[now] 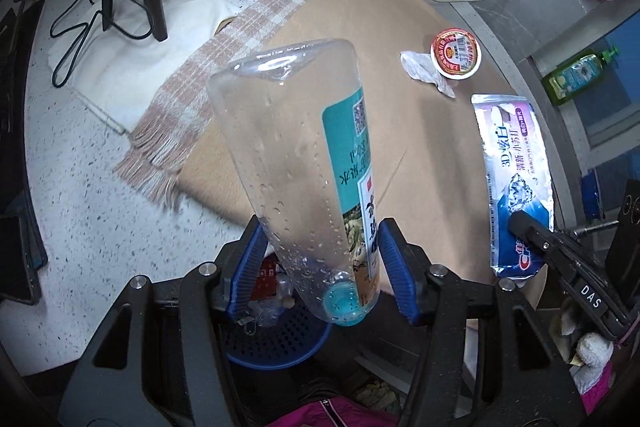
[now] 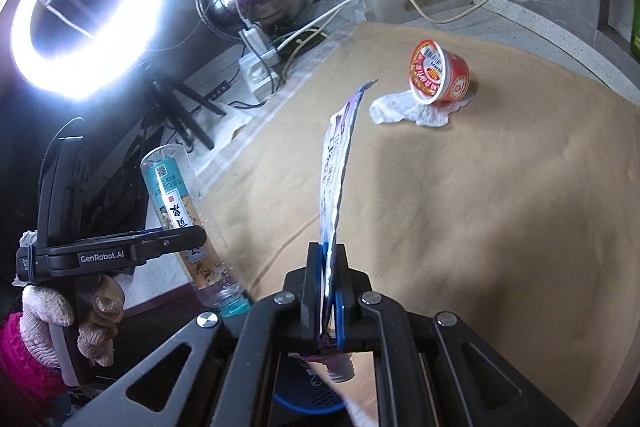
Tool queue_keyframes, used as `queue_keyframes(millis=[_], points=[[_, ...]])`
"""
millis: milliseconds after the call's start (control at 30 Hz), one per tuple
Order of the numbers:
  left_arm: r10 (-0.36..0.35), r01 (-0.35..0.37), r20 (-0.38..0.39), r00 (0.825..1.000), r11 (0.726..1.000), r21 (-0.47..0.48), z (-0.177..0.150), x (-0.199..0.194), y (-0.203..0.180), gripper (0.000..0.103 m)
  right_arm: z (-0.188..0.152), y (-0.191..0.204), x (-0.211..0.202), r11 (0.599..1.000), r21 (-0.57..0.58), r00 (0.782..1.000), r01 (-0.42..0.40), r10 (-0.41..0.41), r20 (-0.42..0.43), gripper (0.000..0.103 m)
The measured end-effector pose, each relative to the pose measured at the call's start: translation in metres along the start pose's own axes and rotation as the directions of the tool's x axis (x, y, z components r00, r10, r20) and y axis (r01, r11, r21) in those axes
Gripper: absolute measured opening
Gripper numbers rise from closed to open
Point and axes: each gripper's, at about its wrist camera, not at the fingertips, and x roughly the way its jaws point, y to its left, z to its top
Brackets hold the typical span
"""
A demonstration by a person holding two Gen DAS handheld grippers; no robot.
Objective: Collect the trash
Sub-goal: 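Carry the bottle and toothpaste tube down over the blue basket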
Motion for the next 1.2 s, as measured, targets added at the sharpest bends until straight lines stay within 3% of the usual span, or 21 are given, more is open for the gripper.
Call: queue_keyframes(millis=[400,833,1200], points=[[0.026,-0.026,-0.001,1.000,0.996,0.087,-0.053,-0.019,0.020,0.057,-0.051,0.044,-0.016,1.000,-0.018,1.000,-0.004,0.004,-0.007,0.002],[0.069,-0.058,-0.083,0.994,0.991,0.122,-0.108,0.009,0.036,0.057,-0.110,0.065,0.002,1.000,-0.013,0.995,-0.019,0.018,-0.094,0.002],[0.110,-0.091,-0.140,0.984,0.987,0.135,-0.135,0.040,0.044,0.057,-0.152,0.068,0.033,1.000,0.001,0.989,-0.004,0.004,-0.147,0.002]])
